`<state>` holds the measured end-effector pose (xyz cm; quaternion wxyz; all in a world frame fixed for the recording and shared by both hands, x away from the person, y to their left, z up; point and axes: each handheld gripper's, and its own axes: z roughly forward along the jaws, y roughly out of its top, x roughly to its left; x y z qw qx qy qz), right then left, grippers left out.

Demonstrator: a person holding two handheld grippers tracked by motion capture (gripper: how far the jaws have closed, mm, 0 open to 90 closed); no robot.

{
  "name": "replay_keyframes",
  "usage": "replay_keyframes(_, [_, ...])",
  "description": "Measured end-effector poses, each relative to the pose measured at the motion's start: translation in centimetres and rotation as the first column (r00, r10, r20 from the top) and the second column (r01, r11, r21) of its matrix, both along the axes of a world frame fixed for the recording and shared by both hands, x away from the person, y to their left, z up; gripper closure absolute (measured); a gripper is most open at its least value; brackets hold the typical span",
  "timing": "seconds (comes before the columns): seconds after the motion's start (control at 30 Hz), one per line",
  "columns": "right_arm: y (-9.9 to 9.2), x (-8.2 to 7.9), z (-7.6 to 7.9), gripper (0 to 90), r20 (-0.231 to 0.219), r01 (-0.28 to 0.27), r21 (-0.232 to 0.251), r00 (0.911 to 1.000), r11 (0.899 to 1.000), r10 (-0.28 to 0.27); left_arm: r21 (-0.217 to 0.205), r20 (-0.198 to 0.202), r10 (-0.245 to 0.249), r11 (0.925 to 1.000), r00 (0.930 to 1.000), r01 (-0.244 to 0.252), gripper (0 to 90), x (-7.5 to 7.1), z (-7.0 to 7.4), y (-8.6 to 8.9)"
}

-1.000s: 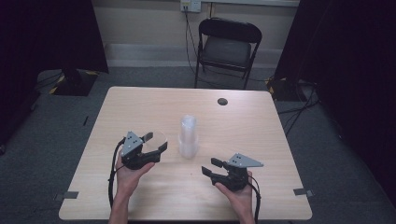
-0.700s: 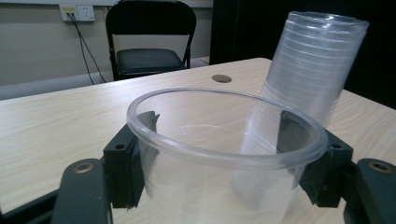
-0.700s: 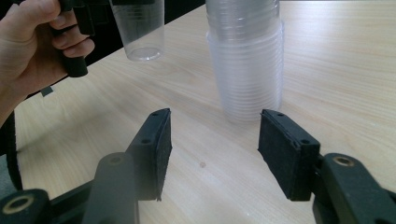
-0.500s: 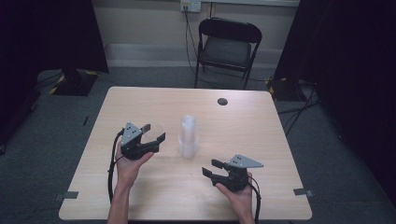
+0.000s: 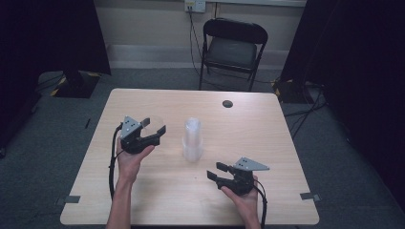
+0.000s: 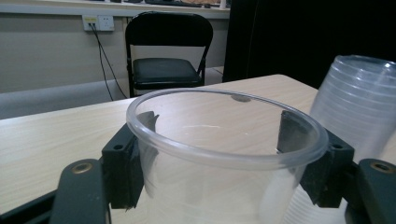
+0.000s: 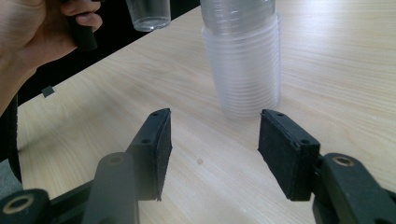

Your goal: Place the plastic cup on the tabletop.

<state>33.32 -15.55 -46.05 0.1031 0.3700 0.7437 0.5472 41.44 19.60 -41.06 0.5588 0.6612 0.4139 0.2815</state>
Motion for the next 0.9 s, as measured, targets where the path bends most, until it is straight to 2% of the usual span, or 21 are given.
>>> replay_keyframes(0.1, [0.1, 0.0, 0.0, 44.2, 0.003, 0.002, 0.002, 1.0, 1.0, -0.002, 0.011, -0.009, 0.004, 0.9999, 1.0, -0.004, 28.6, 0.7, -0.1, 0.0])
replay_keyframes(0.2, [0.1, 0.0, -0.2, 44.0, 0.001, 0.003, 0.005, 1.0, 1.0, -0.003, 0.021, -0.054, 0.015, 0.9997, 0.9984, -0.014, 28.7, 2.0, -1.3, 0.0])
replay_keyframes(0.27, [0.2, 0.0, -0.3, 44.0, -0.003, -0.001, 0.001, 1.0, 1.0, 0.001, 0.011, -0.077, 0.014, 0.9999, 0.9969, -0.014, 28.7, 2.5, -1.9, 0.0])
replay_keyframes(0.43, [0.3, 0.0, -0.5, 44.0, -0.007, -0.007, -0.011, 0.9999, 1.0, 0.007, 0.012, -0.063, 0.031, 0.9995, 0.9975, -0.03, 28.6, 3.7, -2.8, -0.3])
replay_keyframes(0.5, [0.2, 0.0, -0.5, 44.1, -0.012, -0.003, -0.011, 0.9999, 1.0, 0.003, 0.0, -0.066, 0.029, 0.9996, 0.9974, -0.029, 28.6, 4.0, -3.1, -0.4])
replay_keyframes(0.57, [0.0, -0.1, -0.5, 44.1, -0.014, -0.003, -0.008, 0.9999, 1.0, 0.003, 0.007, -0.078, 0.039, 0.9992, 0.9962, -0.039, 28.5, 4.2, -3.3, -0.4])
replay_keyframes(0.7, [-0.4, -0.2, -0.5, 44.2, -0.017, 0.007, -0.007, 0.9998, 1.0, -0.007, 0.006, -0.073, 0.04, 0.9992, 0.9965, -0.04, 28.5, 4.5, -3.7, -0.6])
replay_keyframes(0.77, [-0.4, -0.3, -0.5, 44.2, -0.017, 0.007, -0.01, 0.9998, 1.0, -0.007, -0.014, -0.083, 0.037, 0.9992, 0.9959, -0.038, 28.4, 4.7, -4.0, -0.6])
replay_keyframes(0.9, [-0.3, -0.3, -0.6, 44.2, -0.019, 0.002, -0.011, 0.9998, 1.0, -0.002, -0.002, -0.085, 0.033, 0.9994, 0.9958, -0.034, 28.2, 5.2, -4.6, -0.8])
